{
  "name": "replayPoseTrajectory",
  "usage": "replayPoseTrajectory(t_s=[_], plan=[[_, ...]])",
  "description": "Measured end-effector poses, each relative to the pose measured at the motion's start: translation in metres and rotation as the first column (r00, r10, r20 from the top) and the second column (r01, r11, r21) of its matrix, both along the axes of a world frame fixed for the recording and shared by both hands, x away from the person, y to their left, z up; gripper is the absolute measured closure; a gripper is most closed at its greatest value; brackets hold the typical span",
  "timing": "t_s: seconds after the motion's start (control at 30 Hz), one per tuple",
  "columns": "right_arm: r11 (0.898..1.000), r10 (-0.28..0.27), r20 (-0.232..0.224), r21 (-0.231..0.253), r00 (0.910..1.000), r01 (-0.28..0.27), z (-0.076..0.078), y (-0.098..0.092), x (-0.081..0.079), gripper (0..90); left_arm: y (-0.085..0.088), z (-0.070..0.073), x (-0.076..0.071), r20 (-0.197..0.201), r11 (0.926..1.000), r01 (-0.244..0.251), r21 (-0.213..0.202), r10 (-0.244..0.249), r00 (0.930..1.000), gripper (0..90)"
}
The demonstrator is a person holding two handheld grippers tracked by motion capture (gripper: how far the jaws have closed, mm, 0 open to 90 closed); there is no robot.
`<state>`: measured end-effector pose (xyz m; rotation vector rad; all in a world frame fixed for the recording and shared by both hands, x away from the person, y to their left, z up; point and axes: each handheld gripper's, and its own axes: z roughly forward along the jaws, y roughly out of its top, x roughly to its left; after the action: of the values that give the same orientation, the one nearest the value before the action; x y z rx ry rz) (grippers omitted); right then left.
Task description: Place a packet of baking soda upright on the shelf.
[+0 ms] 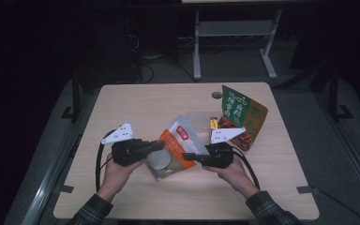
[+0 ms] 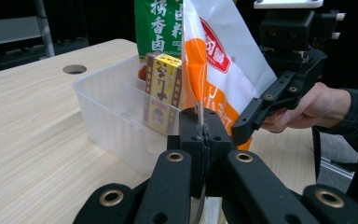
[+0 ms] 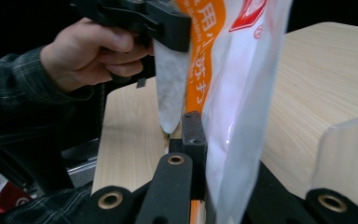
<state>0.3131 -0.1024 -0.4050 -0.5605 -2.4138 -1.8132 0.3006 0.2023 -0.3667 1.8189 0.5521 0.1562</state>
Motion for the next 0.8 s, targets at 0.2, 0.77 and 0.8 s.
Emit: replayPoseTrajectory(t_s=[0.2,0.77,0.8], plan=[[0.998,0.052,0.017,-0.027,0.9985,-0.052,0.01,0.001,-0.003,90.0,0.0,-0.006,0.001,-0.003,0.9999,0.008,0.014,-0.008,1.0,88.7],[0.992,0.12,0.044,-0.047,0.9918,-0.118,0.033,-0.012,-0.011,90.0,-0.006,-0.009,0.001,-0.011,0.998,0.0,0.063,0.0,0.9999,59.6],[0.991,0.122,0.048,-0.055,0.9914,-0.119,0.034,-0.014,-0.011,90.0,-0.005,-0.009,0.002,-0.015,0.9981,-0.001,0.061,0.002,0.9999,58.0]])
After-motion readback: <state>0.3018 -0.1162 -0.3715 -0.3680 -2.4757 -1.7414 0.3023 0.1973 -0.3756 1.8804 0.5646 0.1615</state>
